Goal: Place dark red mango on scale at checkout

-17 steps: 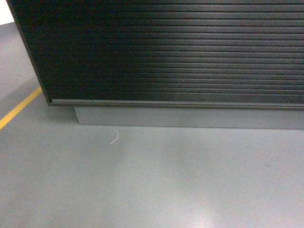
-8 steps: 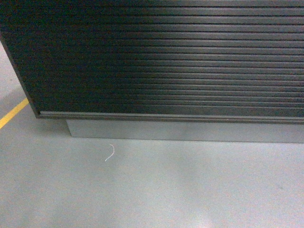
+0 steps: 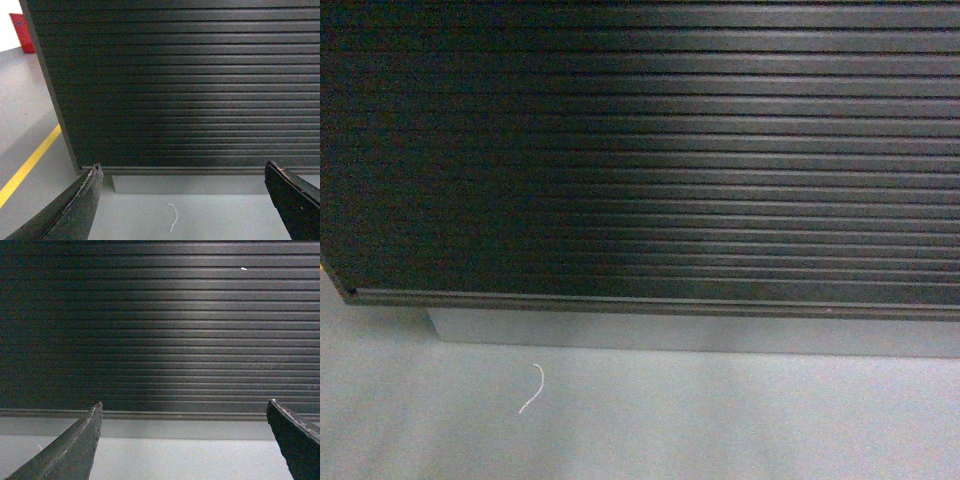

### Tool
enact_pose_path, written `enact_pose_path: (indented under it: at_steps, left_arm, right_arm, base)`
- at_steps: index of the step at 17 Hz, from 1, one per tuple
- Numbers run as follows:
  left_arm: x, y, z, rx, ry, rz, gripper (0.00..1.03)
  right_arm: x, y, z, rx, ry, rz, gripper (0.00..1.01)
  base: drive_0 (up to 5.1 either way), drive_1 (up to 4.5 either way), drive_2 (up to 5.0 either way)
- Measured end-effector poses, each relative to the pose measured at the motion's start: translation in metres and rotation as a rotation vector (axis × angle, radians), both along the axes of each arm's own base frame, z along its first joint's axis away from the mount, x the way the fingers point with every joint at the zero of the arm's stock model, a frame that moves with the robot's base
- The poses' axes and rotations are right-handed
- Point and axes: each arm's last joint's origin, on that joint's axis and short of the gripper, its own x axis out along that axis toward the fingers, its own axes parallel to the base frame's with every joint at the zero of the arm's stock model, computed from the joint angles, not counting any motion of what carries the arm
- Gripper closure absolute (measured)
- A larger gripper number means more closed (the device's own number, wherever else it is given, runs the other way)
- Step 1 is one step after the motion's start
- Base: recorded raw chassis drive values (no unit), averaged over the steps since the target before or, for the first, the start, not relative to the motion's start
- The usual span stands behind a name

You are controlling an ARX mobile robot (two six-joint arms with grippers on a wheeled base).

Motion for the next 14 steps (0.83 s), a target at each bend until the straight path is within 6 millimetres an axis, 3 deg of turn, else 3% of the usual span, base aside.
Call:
enact_pose_path:
  at_steps: [14]
  left_arm:
    - [0.0, 0.0, 0.0, 0.0, 0.0, 0.0, 0.05]
  right_arm:
    - [0.0, 0.0, 0.0001, 0.0, -0.001, 0.0, 0.03]
  base:
    - [0.0, 3.37, -3.5]
